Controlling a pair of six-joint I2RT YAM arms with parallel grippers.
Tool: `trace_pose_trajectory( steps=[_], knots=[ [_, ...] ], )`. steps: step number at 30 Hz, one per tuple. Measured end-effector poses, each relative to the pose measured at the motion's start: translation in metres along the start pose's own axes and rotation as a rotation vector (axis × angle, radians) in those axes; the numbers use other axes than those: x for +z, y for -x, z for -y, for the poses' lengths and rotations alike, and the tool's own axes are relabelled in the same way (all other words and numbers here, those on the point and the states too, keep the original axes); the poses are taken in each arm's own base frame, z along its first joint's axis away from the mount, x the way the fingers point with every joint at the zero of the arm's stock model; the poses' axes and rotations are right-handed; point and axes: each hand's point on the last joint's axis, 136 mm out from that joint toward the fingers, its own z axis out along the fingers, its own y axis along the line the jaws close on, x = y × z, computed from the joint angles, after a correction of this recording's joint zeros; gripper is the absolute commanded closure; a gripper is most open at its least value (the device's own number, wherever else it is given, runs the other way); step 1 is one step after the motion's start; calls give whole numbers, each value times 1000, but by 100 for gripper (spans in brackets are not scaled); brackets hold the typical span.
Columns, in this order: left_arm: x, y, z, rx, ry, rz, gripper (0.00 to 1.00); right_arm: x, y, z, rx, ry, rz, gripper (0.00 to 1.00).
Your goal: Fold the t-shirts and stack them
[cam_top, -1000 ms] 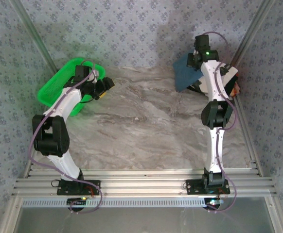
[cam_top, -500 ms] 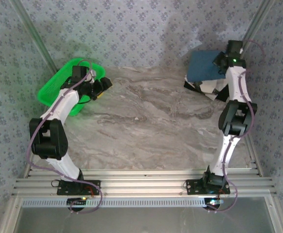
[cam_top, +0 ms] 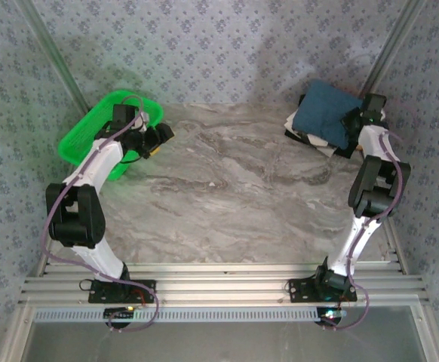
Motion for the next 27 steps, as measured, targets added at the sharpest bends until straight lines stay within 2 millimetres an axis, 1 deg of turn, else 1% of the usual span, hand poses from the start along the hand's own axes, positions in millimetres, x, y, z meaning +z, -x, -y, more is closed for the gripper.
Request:
trace_pose_trajectory(
  steps=[1, 2, 5, 6, 8, 11, 14, 15, 17, 18, 20, 21, 22, 23, 24, 25, 26, 27],
  knots=[
    [0, 0, 0, 1, 1, -2, 25, 1, 0, 4, 19, -6, -3, 36],
    [0, -1, -1, 2, 2, -3, 25, 1, 1, 7, 31, -9, -4, 32],
    [0, -3, -3, 5, 11, -14, 24, -1, 7, 16, 71, -11, 2, 21],
    [0, -4, -4, 6, 14, -17, 24, -3, 8, 20, 80, -13, 4, 20],
    [-2, -3, -6, 2, 18, -16, 24, -10, 10, 27, 90, -16, 4, 13],
    [-8, 0, -9, -5, 22, -7, 24, -26, 10, 37, 93, -13, -3, 9],
    [-21, 5, -6, 9, 14, 21, 24, -49, -1, 46, 81, 3, -29, 3],
    [-28, 8, -3, 21, 7, 37, 24, -59, -9, 50, 68, 11, -42, 1],
    [-44, 10, 6, 56, -10, 79, 24, -79, -28, 56, 32, 29, -67, 0],
    [-55, 10, 10, 83, -16, 110, 23, -91, -42, 59, 6, 39, -86, 0],
    [-74, 4, 9, 128, -3, 174, 21, -114, -78, 64, -67, 57, -133, 0],
    [-85, -1, 5, 151, 14, 214, 17, -125, -98, 65, -119, 67, -156, 0],
    [-94, -6, 0, 168, 34, 251, 10, -136, -118, 63, -184, 84, -175, 0],
    [-101, -10, -7, 180, 59, 288, 4, -145, -132, 62, -241, 99, -182, 0],
    [-110, -15, -18, 198, 95, 340, 1, -154, -150, 62, -312, 117, -191, 0],
    [-119, -21, -31, 215, 140, 391, 1, -162, -165, 63, -373, 129, -194, 0],
    [-124, -26, -44, 219, 178, 429, 0, -167, -174, 67, -419, 133, -189, 0],
    [-129, -32, -59, 224, 221, 460, 0, -170, -181, 75, -460, 128, -171, 0]
  ],
)
